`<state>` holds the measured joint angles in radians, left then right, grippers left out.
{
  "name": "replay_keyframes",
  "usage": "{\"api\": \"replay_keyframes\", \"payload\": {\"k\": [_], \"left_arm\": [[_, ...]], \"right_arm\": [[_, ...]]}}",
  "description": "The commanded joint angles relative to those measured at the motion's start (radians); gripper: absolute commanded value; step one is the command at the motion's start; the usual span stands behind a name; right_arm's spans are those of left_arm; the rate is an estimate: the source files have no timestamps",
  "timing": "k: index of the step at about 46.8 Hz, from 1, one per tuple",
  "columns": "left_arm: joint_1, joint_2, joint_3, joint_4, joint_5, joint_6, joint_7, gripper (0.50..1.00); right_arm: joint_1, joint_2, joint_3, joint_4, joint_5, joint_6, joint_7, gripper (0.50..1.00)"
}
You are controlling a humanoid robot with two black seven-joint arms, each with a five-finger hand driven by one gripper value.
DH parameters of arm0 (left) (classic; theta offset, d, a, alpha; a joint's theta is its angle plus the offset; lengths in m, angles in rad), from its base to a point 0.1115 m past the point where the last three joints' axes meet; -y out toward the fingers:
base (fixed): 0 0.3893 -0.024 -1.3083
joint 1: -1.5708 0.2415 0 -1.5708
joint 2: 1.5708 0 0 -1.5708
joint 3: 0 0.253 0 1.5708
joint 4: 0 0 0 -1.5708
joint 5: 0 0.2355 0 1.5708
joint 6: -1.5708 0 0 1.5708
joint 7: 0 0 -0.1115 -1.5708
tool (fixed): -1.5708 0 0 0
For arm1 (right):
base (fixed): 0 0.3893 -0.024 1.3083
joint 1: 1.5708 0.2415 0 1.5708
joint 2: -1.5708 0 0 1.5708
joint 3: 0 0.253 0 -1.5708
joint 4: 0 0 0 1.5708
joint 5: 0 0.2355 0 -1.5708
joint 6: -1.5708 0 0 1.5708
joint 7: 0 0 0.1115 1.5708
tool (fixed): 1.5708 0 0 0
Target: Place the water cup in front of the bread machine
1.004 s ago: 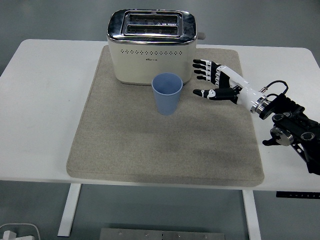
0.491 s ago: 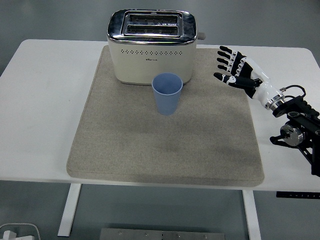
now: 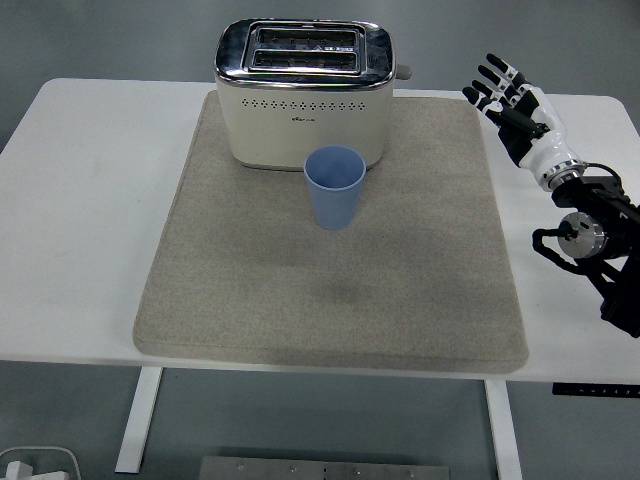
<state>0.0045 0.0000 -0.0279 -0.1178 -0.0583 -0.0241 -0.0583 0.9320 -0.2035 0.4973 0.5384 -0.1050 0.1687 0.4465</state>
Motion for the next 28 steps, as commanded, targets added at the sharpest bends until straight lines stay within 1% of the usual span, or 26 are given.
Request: {"api": "replay_keyframes", "payload": {"k": [1, 5, 9, 11, 15, 18, 21, 28], "left_arm": [[0.000, 0.000, 0.000, 0.001, 0.000, 0.000, 0.000, 1.000], [0.000, 0.000, 0.000, 0.000, 0.000, 0.000, 0.000, 1.000], [0.000, 0.000, 0.000, 0.000, 0.000, 0.001, 0.000, 1.000], [0.000, 0.000, 0.000, 0.000, 0.000, 0.001, 0.000, 1.000], [0.000, 0.000, 0.000, 0.001, 0.000, 0.000, 0.000, 1.000], [0.000, 0.000, -0.001, 0.000, 0.000, 0.000, 0.000, 1.000], [0.000, 0.000, -0.001, 0.000, 0.000, 0.001, 0.000, 1.000], [0.000, 0.000, -0.001, 0.000, 0.000, 0.000, 0.000, 1.000]], "right_arm": [[0.005, 0.003, 0.003, 0.000, 0.068, 0.002, -0.002, 0.917], [0.005, 0.018, 0.003, 0.000, 0.131, 0.000, -0.006, 0.915], [0.005, 0.038, 0.004, 0.000, 0.174, 0.000, -0.037, 0.915], [0.005, 0.042, 0.004, -0.001, 0.205, 0.000, -0.070, 0.915], [0.005, 0.067, 0.010, -0.006, 0.310, -0.001, -0.158, 0.915], [0.004, 0.073, 0.023, -0.017, 0.381, -0.003, -0.199, 0.915], [0.005, 0.073, 0.023, -0.024, 0.410, -0.003, -0.212, 0.915], [0.007, 0.070, 0.023, -0.024, 0.410, -0.001, -0.212, 0.917]]}}
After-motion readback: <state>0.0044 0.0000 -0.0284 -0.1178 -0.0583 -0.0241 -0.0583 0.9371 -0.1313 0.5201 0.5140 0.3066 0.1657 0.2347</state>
